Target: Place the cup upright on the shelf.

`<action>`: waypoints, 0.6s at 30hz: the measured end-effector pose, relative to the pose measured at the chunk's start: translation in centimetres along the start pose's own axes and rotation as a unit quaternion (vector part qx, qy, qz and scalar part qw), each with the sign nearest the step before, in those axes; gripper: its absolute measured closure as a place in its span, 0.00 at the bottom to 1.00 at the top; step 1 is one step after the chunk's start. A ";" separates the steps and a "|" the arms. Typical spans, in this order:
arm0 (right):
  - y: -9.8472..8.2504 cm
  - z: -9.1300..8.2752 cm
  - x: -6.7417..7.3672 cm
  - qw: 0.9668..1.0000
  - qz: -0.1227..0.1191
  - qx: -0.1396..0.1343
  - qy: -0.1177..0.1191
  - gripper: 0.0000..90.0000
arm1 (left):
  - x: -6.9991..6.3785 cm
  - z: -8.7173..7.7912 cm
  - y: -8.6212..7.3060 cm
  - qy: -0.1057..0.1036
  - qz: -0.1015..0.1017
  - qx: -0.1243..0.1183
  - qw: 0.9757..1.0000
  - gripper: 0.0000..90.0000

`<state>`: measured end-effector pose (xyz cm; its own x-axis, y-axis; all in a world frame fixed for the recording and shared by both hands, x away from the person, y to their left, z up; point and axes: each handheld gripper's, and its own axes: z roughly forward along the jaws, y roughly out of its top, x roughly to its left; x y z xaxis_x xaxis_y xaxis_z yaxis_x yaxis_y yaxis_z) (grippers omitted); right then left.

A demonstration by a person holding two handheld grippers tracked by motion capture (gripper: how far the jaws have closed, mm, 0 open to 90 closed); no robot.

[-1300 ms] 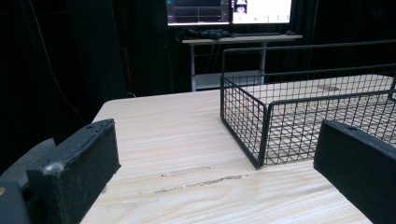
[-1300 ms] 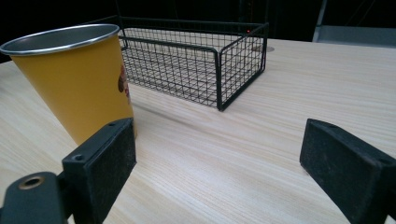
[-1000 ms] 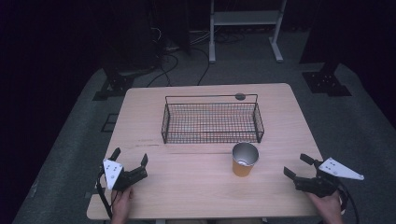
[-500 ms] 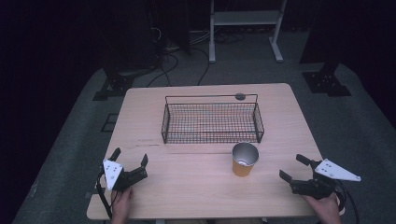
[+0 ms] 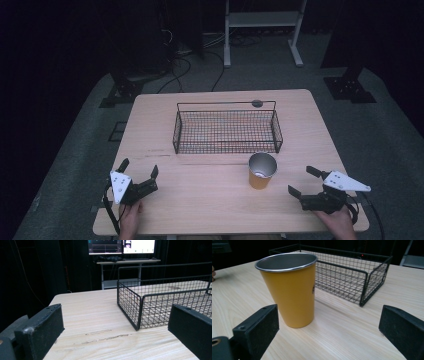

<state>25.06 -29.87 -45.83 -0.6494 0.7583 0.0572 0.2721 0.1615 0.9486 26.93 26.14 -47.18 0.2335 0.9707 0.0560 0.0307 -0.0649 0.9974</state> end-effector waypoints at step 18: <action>0.6 2.2 1.8 0.999 -0.016 0.006 0.027 0.02 | 0.0 0.0 0.0 -0.001 0.002 0.000 1.000 0.00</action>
<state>25.61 -26.97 -45.80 -0.6953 0.7174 0.0435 0.2584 0.1931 0.9465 26.94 26.12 -47.18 0.2357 0.9700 0.0599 0.0296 -0.0687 0.9972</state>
